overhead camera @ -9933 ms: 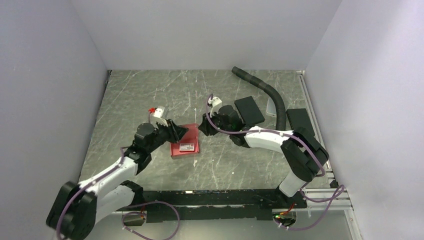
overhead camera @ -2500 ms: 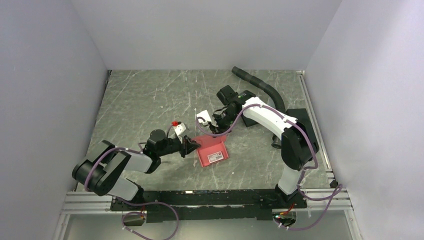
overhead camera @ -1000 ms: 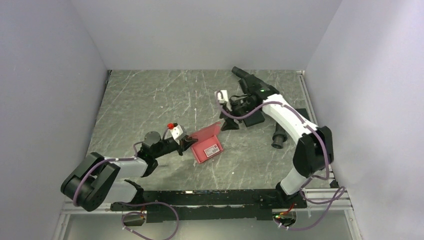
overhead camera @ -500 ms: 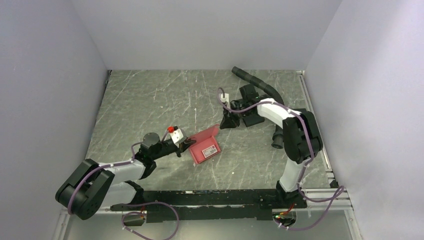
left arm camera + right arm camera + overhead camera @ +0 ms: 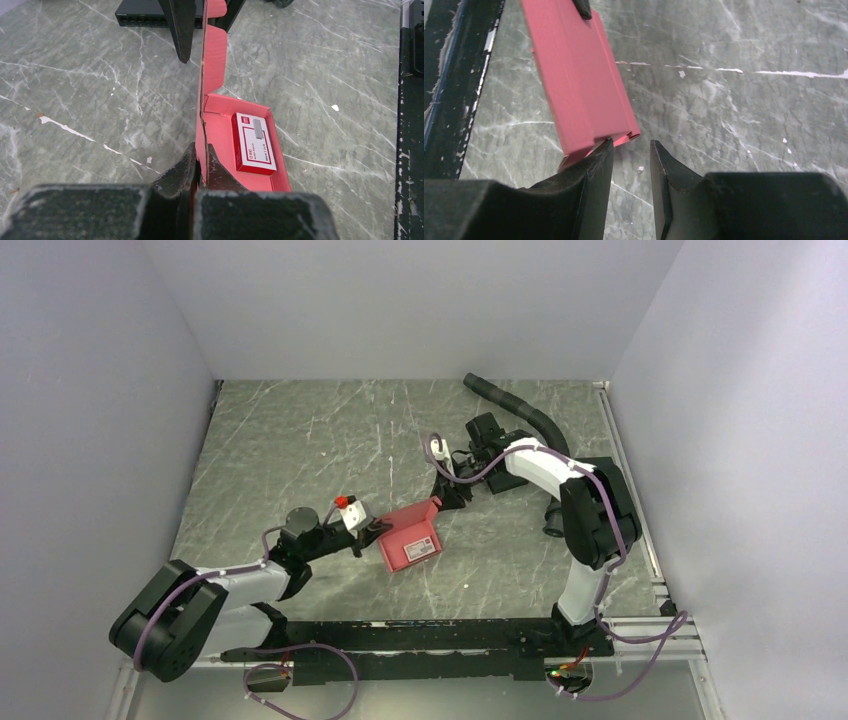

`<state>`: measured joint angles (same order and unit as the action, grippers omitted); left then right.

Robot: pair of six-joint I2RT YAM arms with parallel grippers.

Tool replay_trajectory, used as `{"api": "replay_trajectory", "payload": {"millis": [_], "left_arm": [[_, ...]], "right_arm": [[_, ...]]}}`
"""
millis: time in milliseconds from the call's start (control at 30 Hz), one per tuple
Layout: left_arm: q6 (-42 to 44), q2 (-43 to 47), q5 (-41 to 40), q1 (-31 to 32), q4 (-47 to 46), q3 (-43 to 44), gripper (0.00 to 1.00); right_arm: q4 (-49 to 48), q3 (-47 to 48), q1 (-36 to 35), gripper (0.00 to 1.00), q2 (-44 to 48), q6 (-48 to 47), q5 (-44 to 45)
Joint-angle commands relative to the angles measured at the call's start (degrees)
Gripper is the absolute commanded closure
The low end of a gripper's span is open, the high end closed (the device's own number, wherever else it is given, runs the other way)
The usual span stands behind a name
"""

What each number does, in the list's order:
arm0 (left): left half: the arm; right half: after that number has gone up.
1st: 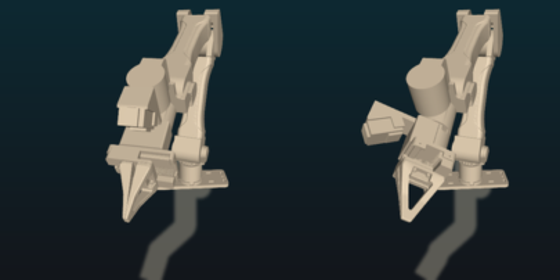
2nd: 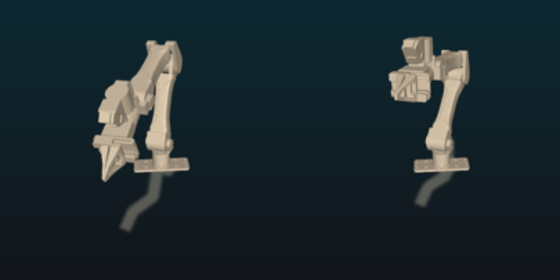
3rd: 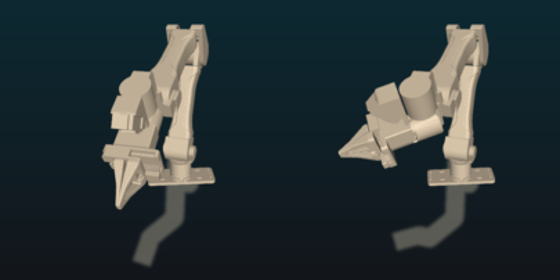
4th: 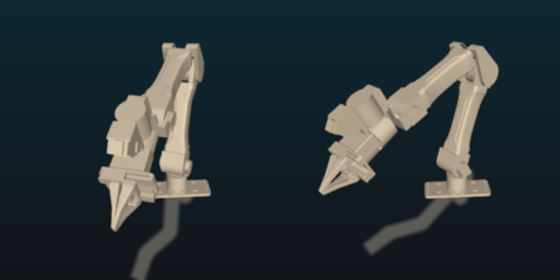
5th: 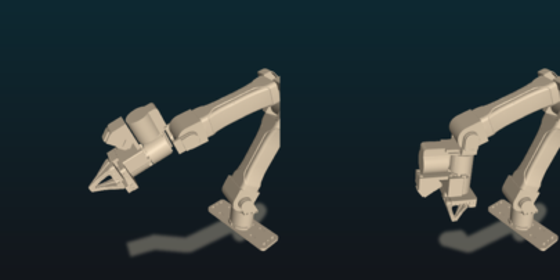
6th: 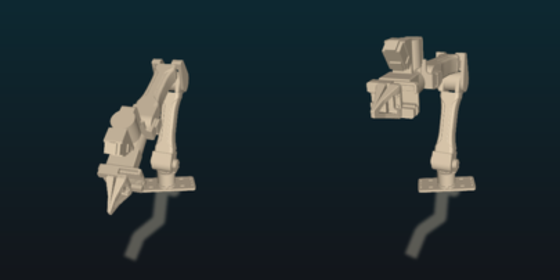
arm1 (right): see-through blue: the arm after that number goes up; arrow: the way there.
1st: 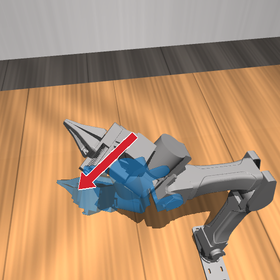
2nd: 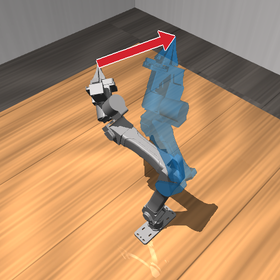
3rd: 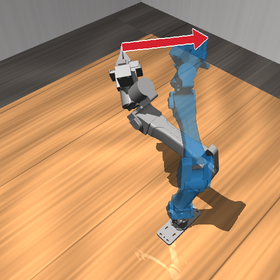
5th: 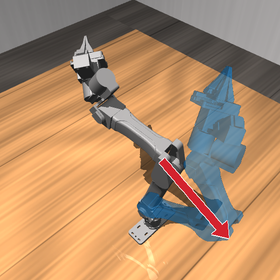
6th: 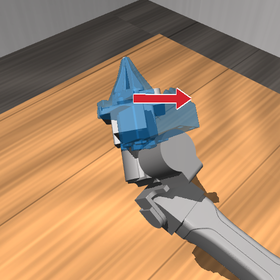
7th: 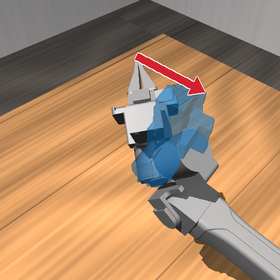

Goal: Fold the paper box

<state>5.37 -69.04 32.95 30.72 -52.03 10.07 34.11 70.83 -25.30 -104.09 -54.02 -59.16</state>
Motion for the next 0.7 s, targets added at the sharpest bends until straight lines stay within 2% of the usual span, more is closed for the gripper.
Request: {"api": "replay_trajectory", "payload": {"millis": [0, 200, 467, 667], "left_arm": [[1.5, 2.0, -0.5, -0.1, -3.0, -1.0, 1.00], [1.6, 2.0, 0.7, -0.1, -2.9, -0.8, 1.00], [0.8, -0.3, 3.9, -0.1, -4.0, 0.2, 1.00], [0.6, -1.3, 4.7, -0.1, -4.0, 0.7, 1.00]], "right_arm": [[10.9, 4.1, -0.8, 0.62, 0.3, -11.8, -7.2], [13.3, 4.4, -1.2, 0.60, 0.6, -15.2, -6.4], [9.4, 3.3, -4.8, 0.60, 1.8, -13.3, -3.1], [8.9, 3.5, -5.3, 0.69, 1.5, -14.3, -2.6]]}}
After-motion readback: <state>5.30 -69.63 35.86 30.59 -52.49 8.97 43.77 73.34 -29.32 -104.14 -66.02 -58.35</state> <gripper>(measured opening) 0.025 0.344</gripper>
